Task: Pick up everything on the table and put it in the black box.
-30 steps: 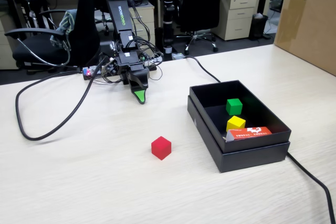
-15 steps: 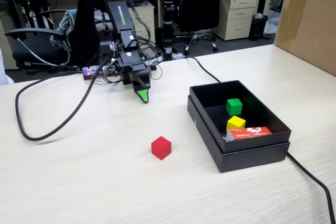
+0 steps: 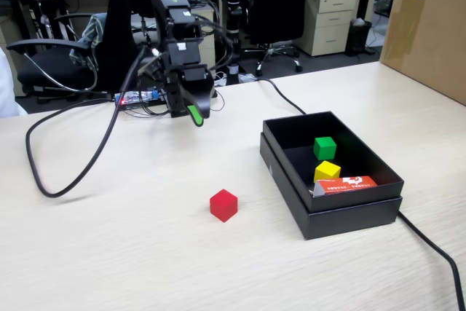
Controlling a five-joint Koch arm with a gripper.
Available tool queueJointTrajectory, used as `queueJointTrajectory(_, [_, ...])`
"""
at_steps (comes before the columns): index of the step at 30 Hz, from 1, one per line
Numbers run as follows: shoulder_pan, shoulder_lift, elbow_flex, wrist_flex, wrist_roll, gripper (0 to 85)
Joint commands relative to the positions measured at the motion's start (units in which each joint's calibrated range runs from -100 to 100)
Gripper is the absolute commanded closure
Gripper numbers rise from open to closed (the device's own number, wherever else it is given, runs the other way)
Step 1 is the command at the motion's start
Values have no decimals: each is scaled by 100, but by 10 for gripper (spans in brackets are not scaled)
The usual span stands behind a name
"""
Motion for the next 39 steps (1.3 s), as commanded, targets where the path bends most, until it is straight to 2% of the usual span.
queueJointTrajectory(1, [-49,1146,1359,-632,-29,380])
queueJointTrajectory(3, [-156,2316,2456,-684,-200,380])
queueJointTrajectory(12, [-234,5322,5230,-934,-684,379])
queueJointTrajectory(21, [-244,7411,6073,-1159,-742,379])
queueJointTrajectory(32, [-171,9028,7179,-1453,-830,387])
queueJointTrajectory(37, [-107,9247,7261,-1652,-821,419])
queueJointTrajectory(39, [-93,9304,7261,-1772,-816,460])
